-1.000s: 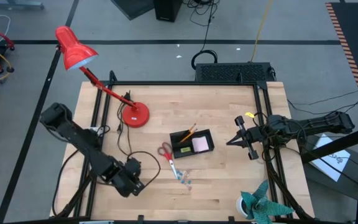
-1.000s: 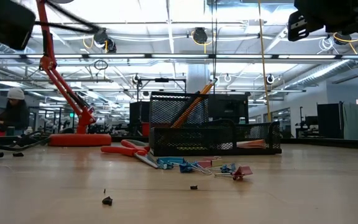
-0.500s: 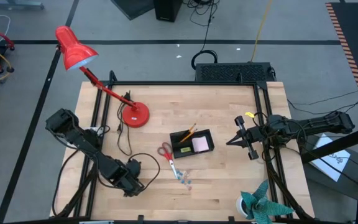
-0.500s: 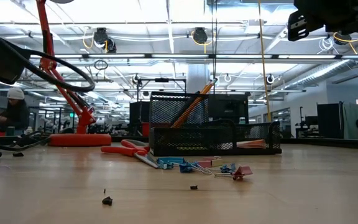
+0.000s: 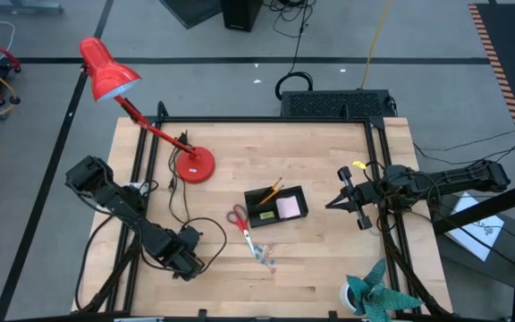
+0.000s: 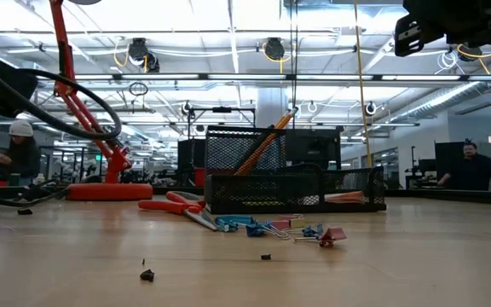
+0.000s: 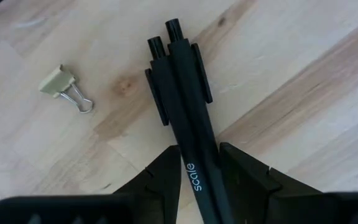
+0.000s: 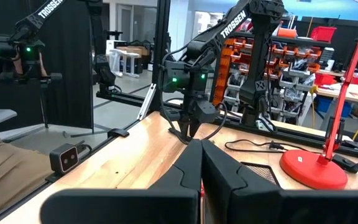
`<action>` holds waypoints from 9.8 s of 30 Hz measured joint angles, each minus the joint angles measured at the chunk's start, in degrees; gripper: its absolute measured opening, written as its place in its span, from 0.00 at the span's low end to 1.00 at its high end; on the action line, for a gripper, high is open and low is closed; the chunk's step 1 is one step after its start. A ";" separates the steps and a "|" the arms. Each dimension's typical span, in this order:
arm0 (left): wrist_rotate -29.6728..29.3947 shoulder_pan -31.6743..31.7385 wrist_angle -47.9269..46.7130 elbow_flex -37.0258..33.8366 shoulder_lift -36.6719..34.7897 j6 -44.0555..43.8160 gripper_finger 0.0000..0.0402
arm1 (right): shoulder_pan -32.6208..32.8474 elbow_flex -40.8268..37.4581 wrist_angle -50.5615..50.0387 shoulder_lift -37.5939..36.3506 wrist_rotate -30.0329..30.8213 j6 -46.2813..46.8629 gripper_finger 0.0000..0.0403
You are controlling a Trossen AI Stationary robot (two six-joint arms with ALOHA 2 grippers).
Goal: Pick and place office supplies into organizer
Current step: Put the black pen into the black desk organizer, then adjust the black desk organizer, then put the black pen into the black desk organizer
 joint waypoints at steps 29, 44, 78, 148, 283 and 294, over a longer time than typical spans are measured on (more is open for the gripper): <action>1.73 1.87 2.52 0.00 -4.02 2.66 0.29 | -0.01 0.00 0.28 -0.02 -0.01 0.02 0.00; -0.40 1.88 0.02 0.04 -5.41 -0.96 0.29 | 0.00 0.00 0.26 -0.02 -0.01 0.03 0.00; 0.66 1.25 5.39 0.26 4.12 0.76 0.25 | 0.00 0.00 0.31 -0.02 -0.01 0.28 0.00; -32.21 37.09 68.21 0.04 3.38 87.43 0.12 | -0.01 0.00 3.87 2.95 0.27 -3.02 0.00; -24.48 25.12 52.07 3.38 6.89 76.49 0.11 | 0.02 0.00 7.48 4.65 -0.04 -1.29 0.00; -23.91 12.75 10.79 9.03 -7.24 41.79 0.11 | 0.03 0.00 7.10 5.50 -0.03 -1.20 0.00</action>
